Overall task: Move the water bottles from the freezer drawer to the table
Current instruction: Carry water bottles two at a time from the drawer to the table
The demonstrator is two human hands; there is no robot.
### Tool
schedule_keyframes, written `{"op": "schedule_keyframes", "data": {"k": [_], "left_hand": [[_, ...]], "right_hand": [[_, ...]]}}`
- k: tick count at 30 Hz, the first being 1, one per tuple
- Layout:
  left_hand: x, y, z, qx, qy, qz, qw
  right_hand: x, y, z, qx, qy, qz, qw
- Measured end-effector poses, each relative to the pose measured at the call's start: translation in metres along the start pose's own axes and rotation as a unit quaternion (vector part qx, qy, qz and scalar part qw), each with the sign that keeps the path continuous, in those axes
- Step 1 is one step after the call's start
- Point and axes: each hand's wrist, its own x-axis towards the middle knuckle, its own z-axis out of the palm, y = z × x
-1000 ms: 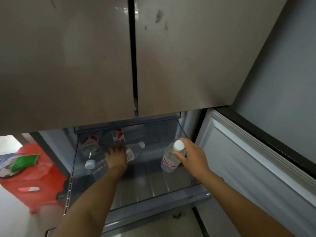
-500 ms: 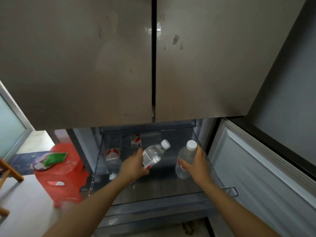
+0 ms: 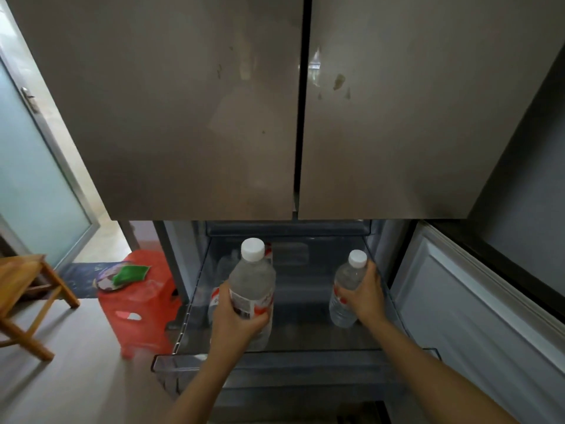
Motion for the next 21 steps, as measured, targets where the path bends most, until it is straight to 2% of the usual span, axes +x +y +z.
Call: {"op": "schedule_keyframes", "data": {"k": [5,8,17,21], "left_hand": [[-0.006,0.007,-0.011,-0.052,0.05,0.015,0.997],[-0.002,0.017,-0.022,-0.073,0.084,0.037,0.993],[0.004,0.051,-0.056,-0.031,0.116,0.136,0.983],[-0.011,0.07,-0.08,-0.024,0.129,0.129,0.983]], "right_hand": [[-0.009,-0.006,-0.007,0.01,-0.06,-0.034,0.998],[-0.017,-0.03,-0.018,0.016,-0.104,-0.09,0.99],[-0.042,-0.127,-0.049,0.114,-0.192,-0.215,0.951],[-0.053,-0.153,-0.04,0.129,-0.236,-0.266,0.926]]}}
